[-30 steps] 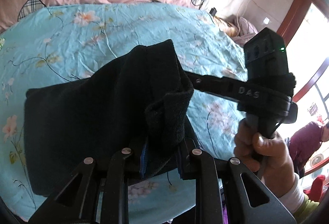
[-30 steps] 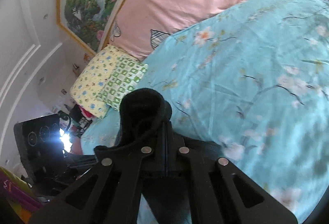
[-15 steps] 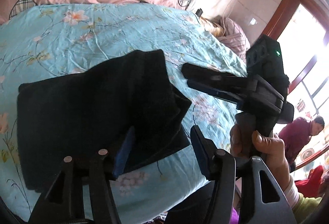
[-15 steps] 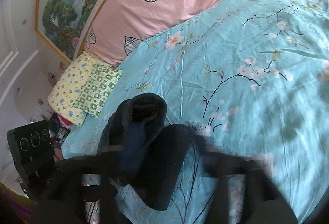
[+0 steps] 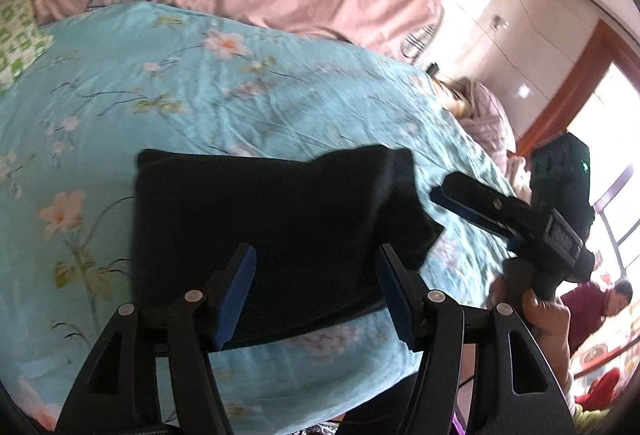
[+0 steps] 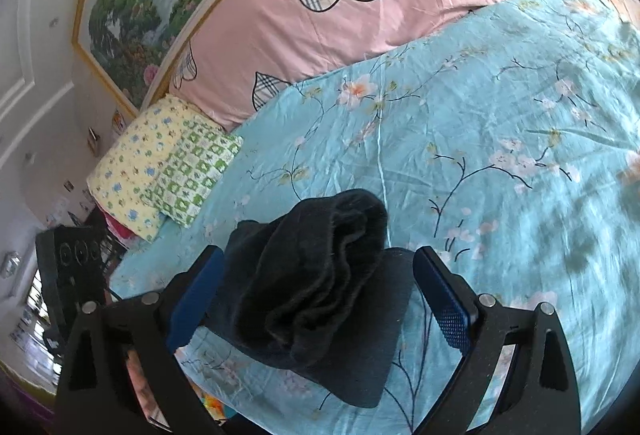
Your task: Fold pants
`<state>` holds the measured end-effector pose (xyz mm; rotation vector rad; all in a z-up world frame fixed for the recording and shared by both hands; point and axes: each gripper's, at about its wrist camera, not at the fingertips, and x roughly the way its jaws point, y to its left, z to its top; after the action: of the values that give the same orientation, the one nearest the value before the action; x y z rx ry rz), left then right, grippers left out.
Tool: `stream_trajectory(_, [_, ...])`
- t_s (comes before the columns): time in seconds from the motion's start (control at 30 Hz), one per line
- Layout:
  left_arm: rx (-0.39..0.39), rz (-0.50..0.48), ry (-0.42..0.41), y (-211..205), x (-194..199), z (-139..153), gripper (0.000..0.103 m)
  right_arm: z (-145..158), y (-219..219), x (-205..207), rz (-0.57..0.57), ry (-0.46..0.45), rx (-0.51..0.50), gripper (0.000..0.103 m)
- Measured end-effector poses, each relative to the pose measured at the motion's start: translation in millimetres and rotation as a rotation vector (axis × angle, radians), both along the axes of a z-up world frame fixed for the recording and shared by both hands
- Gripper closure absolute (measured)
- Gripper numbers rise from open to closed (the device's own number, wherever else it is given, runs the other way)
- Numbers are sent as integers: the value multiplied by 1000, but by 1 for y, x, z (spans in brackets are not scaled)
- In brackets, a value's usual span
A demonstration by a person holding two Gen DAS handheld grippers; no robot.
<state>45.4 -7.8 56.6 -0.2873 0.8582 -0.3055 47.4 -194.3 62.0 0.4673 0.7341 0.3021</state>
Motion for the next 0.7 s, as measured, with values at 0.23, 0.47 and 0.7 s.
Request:
stream_trajectory(0.23, [-27,96,-1,38,-2,-3,35,-2,19,1,-10,24,-74,7])
stream_trajectory(0.47, [-56,168,27,66,0,-14,35,-8,25,7,-40,67,-86,7])
stream_trajectory(0.7, [-84,210,59,82,5,-27,35,-17,25,14,-84,110,-96,7])
